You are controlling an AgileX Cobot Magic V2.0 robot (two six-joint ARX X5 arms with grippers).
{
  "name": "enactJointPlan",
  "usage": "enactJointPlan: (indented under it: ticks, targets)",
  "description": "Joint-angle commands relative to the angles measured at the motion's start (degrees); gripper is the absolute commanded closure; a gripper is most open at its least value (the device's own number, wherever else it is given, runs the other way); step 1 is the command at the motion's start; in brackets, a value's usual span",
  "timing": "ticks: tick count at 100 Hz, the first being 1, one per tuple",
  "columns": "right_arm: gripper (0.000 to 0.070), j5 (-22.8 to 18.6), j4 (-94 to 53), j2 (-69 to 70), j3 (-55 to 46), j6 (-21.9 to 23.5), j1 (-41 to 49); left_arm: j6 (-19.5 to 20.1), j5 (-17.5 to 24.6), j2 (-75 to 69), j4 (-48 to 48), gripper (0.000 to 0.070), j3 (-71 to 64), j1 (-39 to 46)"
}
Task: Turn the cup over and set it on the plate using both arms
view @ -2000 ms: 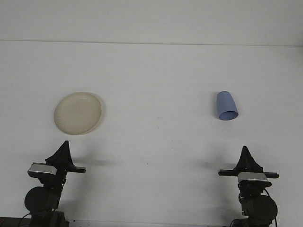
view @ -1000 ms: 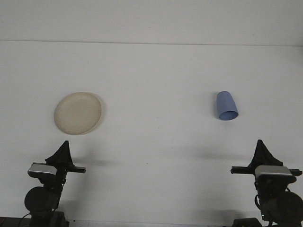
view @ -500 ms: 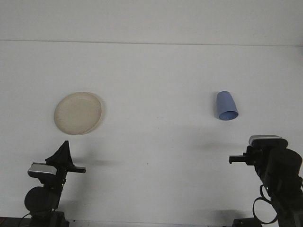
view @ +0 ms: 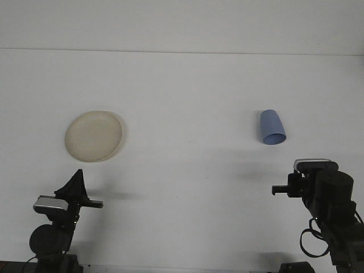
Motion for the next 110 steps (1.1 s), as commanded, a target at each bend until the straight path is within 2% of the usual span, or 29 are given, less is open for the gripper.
enactJointPlan:
  ticks: [1,6,48,82,110]
  targets:
    - [0.0308,-0.04,0.33,0.28,0.83,1.14,0.0,-0.28,0.02,-0.11,0.85,0.0688,-1.11,-0.11]
    - [0.0279,0.02,0.35,0.28,0.83,2.12,0.0,-0.28,0.02,-0.11,0.85,0.0688,-1.11,-0.11]
    - [0.0271,0.0,4.31,3.69,0.7,2.95,-0.02,-0.28,0.02,-0.11,0.85,0.0688,-1.11,-0.11]
    - [0.0271,-1.44,24.17,10.69,-8.72,3.19,-0.2,-0.28,0.02,-0.11,0.85,0.0688,-1.11,-0.11]
    - [0.0272,-1.84,53.51,15.52,-24.46,4.04,-3.37,-0.28,0.02,-0.11,0.85,0.0688,-1.11,-0.11]
